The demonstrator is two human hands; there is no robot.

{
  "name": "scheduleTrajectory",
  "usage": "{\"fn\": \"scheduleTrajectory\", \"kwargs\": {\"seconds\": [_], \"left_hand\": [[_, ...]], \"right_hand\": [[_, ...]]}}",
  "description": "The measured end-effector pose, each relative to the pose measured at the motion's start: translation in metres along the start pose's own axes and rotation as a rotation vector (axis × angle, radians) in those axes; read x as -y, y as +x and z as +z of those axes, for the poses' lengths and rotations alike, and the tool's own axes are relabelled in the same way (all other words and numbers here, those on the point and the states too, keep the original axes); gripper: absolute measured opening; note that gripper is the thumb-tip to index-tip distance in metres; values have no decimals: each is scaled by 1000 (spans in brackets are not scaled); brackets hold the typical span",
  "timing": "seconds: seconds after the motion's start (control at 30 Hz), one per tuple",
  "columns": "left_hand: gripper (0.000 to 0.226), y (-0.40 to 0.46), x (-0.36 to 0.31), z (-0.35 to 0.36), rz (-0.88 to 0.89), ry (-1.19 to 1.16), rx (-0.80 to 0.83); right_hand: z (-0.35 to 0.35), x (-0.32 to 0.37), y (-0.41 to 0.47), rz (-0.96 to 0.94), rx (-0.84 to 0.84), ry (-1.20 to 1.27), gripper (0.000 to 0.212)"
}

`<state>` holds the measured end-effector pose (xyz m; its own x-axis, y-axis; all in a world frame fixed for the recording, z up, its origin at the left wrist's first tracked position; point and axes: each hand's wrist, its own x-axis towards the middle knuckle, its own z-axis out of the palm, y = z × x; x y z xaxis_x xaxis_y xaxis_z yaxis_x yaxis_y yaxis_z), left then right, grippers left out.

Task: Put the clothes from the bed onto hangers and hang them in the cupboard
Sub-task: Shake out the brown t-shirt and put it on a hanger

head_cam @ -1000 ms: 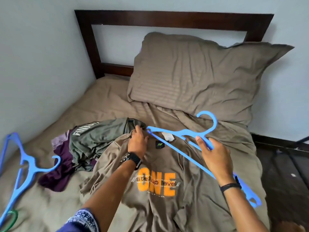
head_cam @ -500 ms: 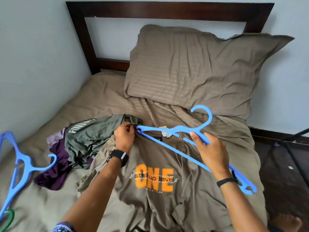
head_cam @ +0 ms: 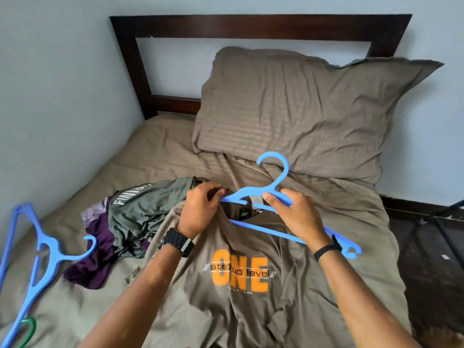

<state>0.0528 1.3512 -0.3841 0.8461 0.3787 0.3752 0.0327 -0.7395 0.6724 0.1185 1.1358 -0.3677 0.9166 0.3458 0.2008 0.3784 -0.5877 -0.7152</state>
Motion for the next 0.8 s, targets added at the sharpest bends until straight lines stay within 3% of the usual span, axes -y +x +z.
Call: {"fn": "scheduleTrajectory", "kwargs": {"seconds": [0.13, 0.23, 0.3, 0.37, 0.47, 0.57, 0.63, 0.73, 0.8], "left_hand": [[12, 2, 2, -24, 34, -20, 94], [15, 13, 10, -42, 80, 16, 303], [5, 20, 11, -50, 111, 44, 444], [8, 25, 10, -53, 126, 74, 442], [7, 29, 8, -53, 148, 105, 346], [3, 32, 10, -51, 130, 127, 288], [8, 33, 10, -50, 124, 85, 287], [13, 34, 8, -49, 88, 25, 295], [16, 33, 8, -48, 69, 8, 293]], "right_hand": [[9, 20, 17, -72, 107, 20, 52], [12, 33, 30, -103, 191, 24, 50], [13, 39, 37, -110, 222, -3, 49], [16, 41, 42, -131, 225, 22, 41], [26, 36, 43, -280, -23, 10, 12], [39, 29, 26, -423, -321, -52, 17], [51, 23, 10, -430, -217, -25, 18], [72, 16, -9, -349, 186, -32, 25], [83, 10, -13, -298, 368, -118, 29]]}}
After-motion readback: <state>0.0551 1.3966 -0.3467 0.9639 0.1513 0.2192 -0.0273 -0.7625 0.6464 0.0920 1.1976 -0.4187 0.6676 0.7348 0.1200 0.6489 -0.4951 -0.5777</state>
